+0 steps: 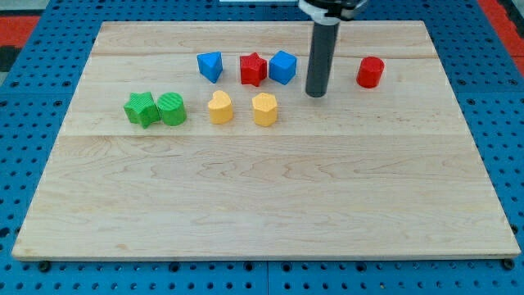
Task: Separate the green circle from green star
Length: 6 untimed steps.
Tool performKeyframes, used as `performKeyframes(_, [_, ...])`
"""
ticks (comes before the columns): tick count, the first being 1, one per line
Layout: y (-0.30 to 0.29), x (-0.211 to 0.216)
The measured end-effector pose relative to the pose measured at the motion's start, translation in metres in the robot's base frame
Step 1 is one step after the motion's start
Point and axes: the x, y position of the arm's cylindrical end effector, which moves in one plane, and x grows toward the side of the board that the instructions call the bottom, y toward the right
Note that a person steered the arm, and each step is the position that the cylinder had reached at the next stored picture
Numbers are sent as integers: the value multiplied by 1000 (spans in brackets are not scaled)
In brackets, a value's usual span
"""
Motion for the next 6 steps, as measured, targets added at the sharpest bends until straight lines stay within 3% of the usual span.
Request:
performKeyframes(5, [-187,-17])
performKeyframes(6, [-188,13])
